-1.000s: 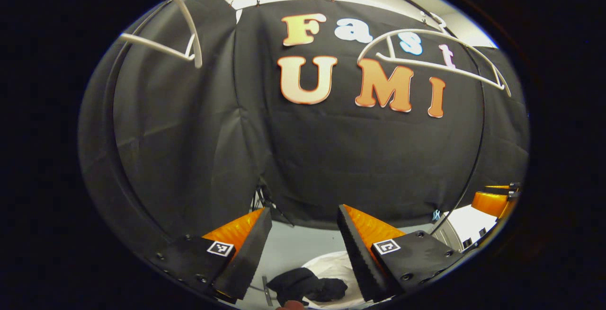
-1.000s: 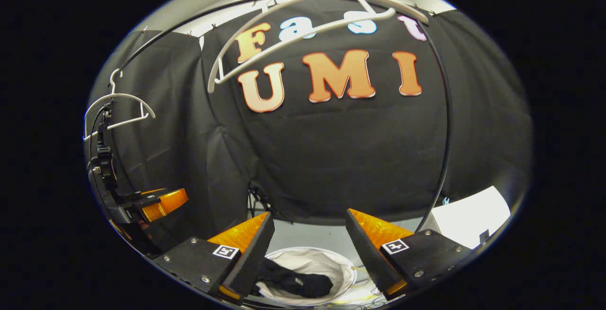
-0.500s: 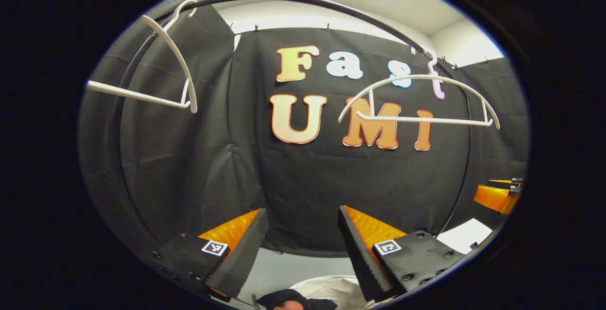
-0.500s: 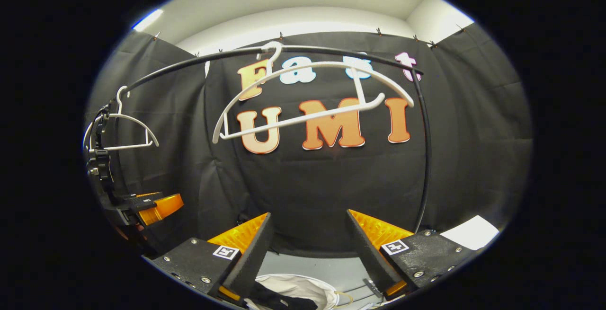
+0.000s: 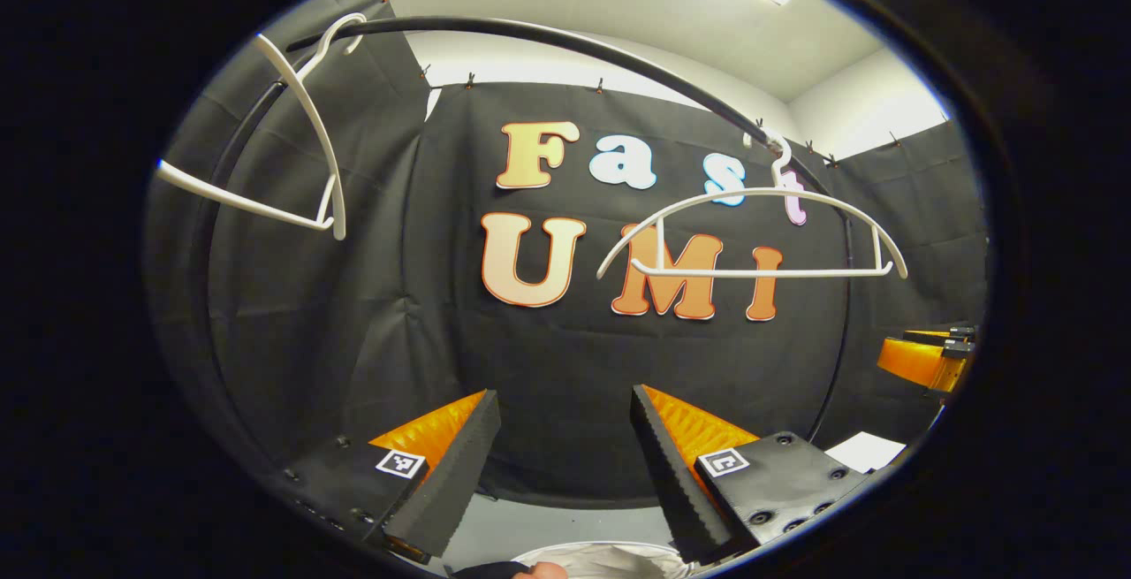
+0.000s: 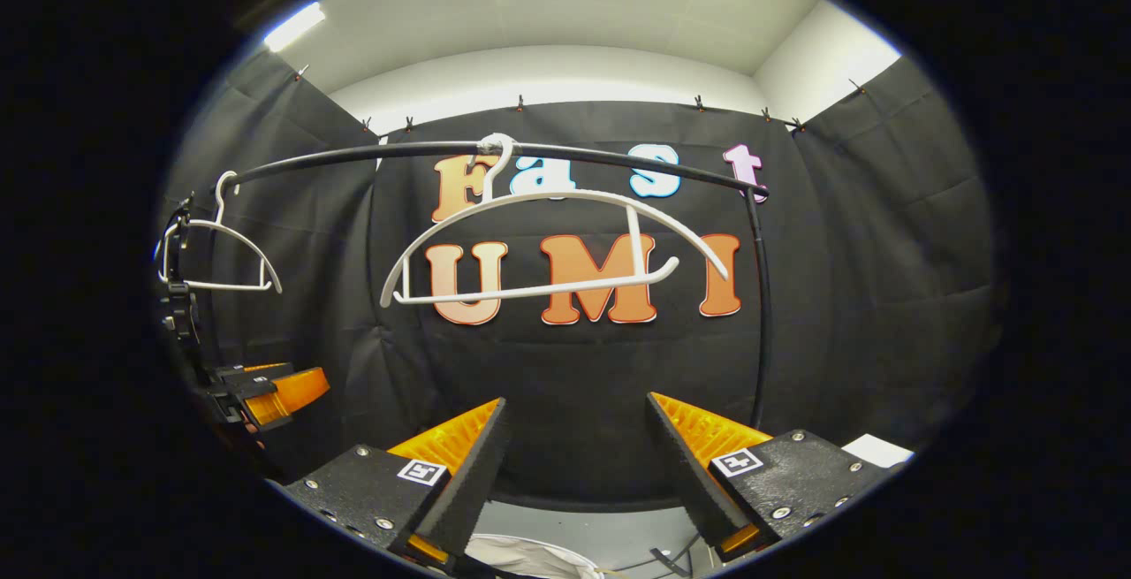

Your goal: Grasp the clothes on the hanger with both hands and then place them into the laundry hamper below.

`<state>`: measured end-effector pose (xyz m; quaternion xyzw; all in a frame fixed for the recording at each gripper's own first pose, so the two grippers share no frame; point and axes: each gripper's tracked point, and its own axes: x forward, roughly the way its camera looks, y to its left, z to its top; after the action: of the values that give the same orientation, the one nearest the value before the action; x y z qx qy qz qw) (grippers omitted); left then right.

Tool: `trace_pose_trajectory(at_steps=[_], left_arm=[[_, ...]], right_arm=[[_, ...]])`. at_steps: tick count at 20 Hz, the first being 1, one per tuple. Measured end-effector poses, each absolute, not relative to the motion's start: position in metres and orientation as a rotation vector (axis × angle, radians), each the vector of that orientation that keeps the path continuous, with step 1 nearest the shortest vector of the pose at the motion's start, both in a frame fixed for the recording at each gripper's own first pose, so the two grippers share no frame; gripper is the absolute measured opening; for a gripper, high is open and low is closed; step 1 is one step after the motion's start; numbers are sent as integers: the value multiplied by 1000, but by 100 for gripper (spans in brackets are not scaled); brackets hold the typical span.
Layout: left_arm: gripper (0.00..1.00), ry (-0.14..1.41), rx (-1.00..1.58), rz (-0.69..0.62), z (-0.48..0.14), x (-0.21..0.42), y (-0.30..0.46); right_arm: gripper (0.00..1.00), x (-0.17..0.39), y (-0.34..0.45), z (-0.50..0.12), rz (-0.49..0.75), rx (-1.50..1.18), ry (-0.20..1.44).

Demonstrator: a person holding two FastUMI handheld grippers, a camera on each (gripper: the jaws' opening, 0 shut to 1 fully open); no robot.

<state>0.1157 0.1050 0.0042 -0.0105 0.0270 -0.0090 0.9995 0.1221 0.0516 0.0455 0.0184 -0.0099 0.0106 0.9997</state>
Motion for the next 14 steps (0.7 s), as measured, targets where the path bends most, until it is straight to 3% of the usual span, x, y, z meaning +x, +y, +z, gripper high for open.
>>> trace_pose_trajectory(at_steps=[4, 5, 7, 8, 11, 14], left_arm=[[93, 20, -34, -16, 5, 125, 101], [95, 13, -32, -14, 4, 127, 101], [93, 17, -24, -7, -2, 128, 102], [96, 25, -21, -6, -5, 128, 102], [93, 30, -21, -10, -5, 127, 98], [96, 24, -7, -3, -4, 129, 99]], right_arm=[[94, 132, 46, 41, 4, 23, -34], [98, 135, 46, 40, -2, 28, -38], [93, 140, 47, 37, -1, 45, -37], [94, 142, 49, 37, 5, 53, -37], [93, 147, 51, 38, 18, 53, -40], [94, 148, 52, 35, 32, 57, -28]])
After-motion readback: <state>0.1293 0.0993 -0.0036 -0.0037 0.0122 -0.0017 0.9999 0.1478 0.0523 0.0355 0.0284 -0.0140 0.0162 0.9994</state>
